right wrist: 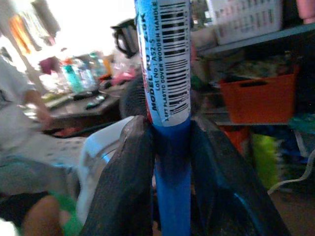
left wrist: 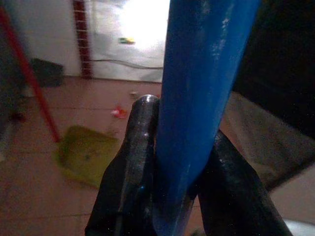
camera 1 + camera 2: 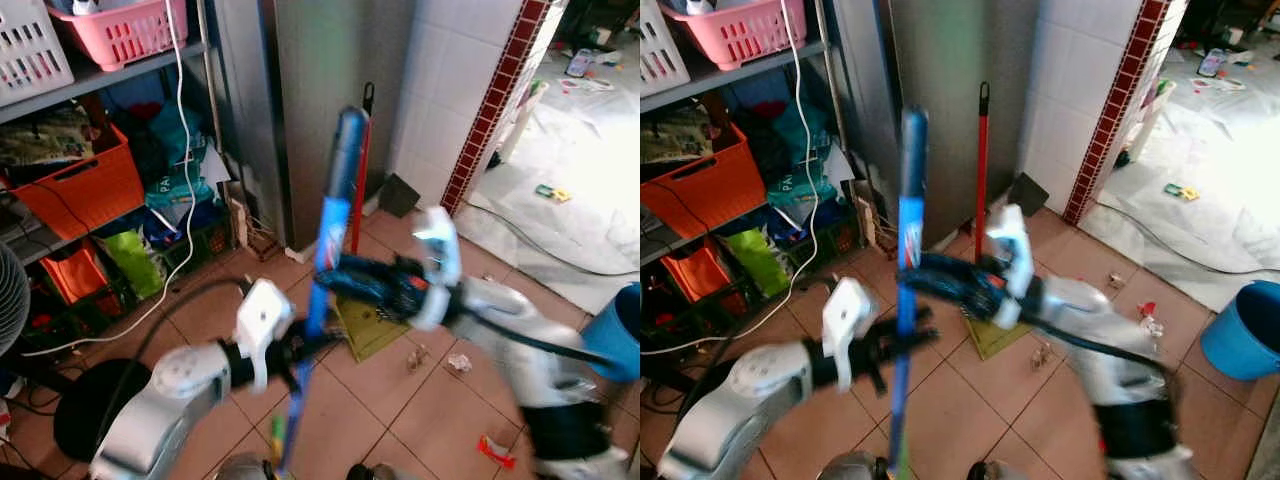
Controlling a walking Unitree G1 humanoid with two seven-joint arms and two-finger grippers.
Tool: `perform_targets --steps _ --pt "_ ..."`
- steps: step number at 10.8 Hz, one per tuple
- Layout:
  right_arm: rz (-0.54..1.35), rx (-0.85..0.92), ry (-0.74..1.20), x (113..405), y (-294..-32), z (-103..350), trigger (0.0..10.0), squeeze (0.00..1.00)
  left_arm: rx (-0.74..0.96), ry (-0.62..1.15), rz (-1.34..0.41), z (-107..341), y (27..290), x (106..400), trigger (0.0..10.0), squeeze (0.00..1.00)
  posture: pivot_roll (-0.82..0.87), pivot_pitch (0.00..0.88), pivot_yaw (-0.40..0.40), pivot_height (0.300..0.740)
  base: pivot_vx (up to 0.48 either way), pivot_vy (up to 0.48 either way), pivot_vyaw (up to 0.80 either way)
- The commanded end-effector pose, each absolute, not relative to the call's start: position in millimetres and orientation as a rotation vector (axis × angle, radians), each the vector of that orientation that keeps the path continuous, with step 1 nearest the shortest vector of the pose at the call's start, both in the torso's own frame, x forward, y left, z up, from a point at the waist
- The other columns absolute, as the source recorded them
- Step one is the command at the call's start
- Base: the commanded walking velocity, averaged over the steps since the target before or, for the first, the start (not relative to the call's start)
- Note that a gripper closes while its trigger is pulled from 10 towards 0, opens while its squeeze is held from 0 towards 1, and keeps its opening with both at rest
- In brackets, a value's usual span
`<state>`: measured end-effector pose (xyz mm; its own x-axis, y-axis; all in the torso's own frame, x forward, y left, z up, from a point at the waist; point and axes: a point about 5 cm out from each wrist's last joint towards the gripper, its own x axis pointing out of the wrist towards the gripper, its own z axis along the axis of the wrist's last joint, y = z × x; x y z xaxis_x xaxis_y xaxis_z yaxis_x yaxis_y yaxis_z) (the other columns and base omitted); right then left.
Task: Sweep floor
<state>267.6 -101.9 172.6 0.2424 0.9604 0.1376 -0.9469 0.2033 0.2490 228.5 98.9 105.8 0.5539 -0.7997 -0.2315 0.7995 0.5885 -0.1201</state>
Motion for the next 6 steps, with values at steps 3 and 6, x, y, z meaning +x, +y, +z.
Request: perform_targets --steps 3,6 --pt "1.262 0.225 0.027 273.2 -100.2 169.4 10.0 0.0 0.127 0.242 -0.609 102.5 140.9 261.5 0.0 0.0 0.02 0.049 -0.006 0.74 0.0 0.0 0.0" --pt "1.226 0.245 0.041 278.2 -99.8 164.9 10.0 1.0 0.17 0.202 -0.498 107.4 150.4 287.8 0.0 0.0 0.01 0.041 0.0 0.74 0.0 0.0 0.0"
